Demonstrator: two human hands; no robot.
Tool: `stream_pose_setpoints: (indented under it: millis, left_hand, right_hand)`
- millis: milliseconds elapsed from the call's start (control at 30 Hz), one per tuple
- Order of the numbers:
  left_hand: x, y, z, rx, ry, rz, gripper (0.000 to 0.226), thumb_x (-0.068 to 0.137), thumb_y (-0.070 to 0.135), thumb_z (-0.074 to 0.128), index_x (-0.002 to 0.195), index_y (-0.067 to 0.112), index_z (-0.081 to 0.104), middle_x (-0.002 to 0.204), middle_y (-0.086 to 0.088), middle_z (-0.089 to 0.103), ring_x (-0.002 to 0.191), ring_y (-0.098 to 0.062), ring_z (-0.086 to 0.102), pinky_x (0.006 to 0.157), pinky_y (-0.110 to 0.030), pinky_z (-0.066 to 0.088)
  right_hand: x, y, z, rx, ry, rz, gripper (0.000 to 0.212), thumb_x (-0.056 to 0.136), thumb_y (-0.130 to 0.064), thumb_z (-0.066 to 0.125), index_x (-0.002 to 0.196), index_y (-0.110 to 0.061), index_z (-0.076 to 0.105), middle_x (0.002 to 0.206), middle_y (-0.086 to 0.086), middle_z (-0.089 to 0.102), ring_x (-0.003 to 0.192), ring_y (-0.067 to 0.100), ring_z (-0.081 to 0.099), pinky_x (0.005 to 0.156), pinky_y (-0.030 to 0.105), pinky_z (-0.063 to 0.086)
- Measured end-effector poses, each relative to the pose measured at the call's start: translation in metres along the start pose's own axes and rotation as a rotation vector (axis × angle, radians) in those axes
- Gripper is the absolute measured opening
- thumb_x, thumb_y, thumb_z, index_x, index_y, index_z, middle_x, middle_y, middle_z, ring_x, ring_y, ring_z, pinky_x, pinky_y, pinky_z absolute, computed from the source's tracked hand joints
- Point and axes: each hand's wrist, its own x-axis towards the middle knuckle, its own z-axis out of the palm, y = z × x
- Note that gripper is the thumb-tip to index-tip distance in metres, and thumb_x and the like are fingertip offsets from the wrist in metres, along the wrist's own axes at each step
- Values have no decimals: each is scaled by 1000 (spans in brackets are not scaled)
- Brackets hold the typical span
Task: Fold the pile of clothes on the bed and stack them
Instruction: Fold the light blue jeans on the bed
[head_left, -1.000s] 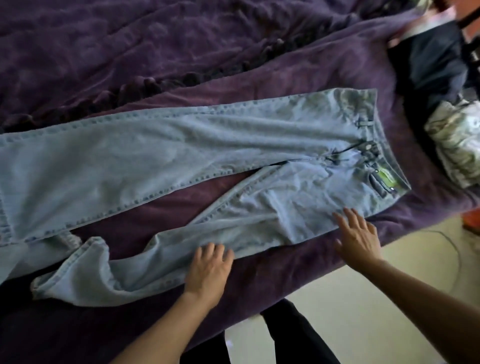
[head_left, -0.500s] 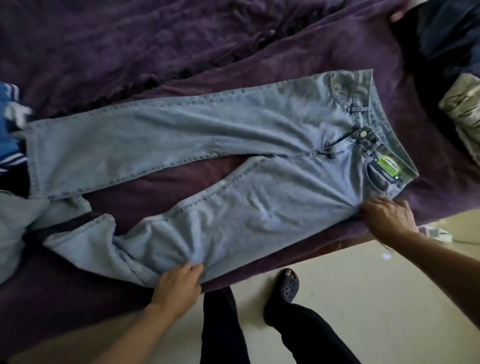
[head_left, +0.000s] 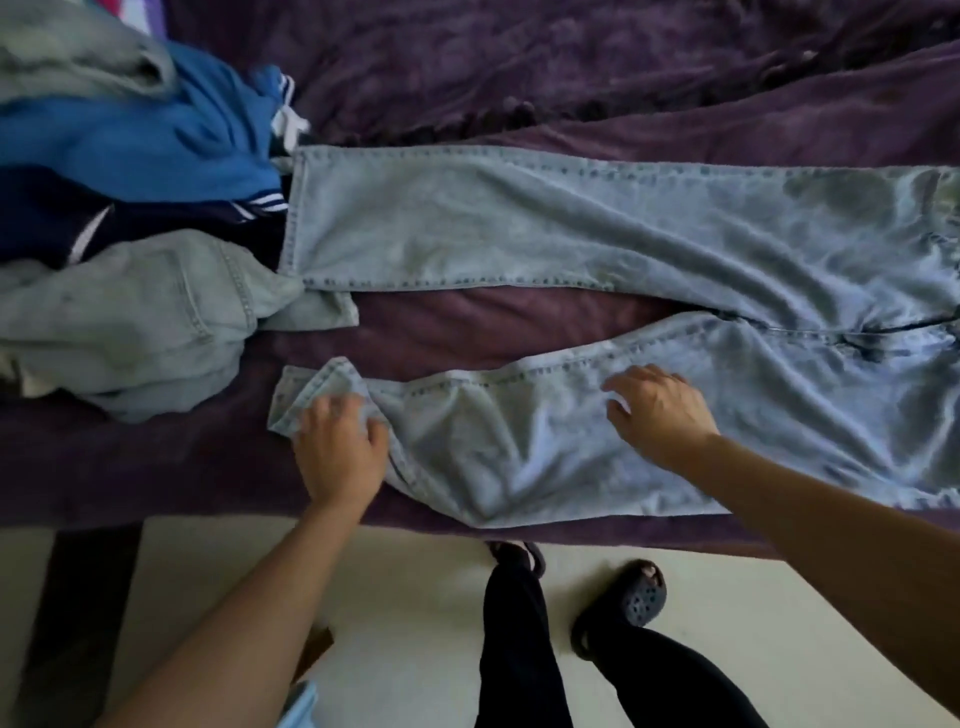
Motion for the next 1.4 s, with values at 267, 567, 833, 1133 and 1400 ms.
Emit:
stream_pose_setpoints:
  millis: [267, 567, 833, 1133, 1400]
  left_hand:
    - [66, -79, 5, -138, -329, -284, 38, 79, 41, 68, 108, 19, 58, 121, -13, 44, 113, -38, 41, 83, -45, 45]
    - [87, -143, -32, -520, -24, 8, 10, 74, -5, 68, 83, -2, 64, 92, -13, 57, 78, -27, 59, 68, -39, 52]
    - [58, -122, -38, -78, 14, 190, 42, 59, -10, 63, 97, 7, 65, 120, -17, 54, 111, -37, 49, 82, -48, 44]
    - [-1, 73, 5, -152, -310, 705, 27, 77, 9, 55, 102, 15, 61, 101, -3, 58, 100, -26, 51, 89, -37, 40]
    - [-100, 242, 63, -43, -517, 981, 30, 79, 5, 47, 106, 15, 54, 113, -8, 50, 109, -28, 45, 91, -38, 36]
  right_hand:
    - [100, -126, 31, -28, -157, -97, 51, 90, -50, 56, 132, -21, 51, 128, 6, 58, 119, 31, 52, 97, 41, 38]
    - [133, -137, 2, 51, 19, 26, 23, 90, -40, 61, 99, -21, 67, 88, 9, 69, 82, 35, 64, 63, 34, 45]
    - [121, -143, 10, -51, 64, -73, 46, 84, -22, 68, 128, -17, 57, 123, 11, 58, 113, 36, 52, 90, 47, 43]
    - [2, -3, 5, -9, 73, 110, 29, 81, -13, 72, 110, -10, 68, 108, 11, 64, 99, 37, 60, 77, 46, 50]
    - [-107, 199, -31, -156, 17, 381, 45, 68, -4, 73, 112, -11, 67, 121, 13, 61, 112, 38, 55, 87, 48, 46]
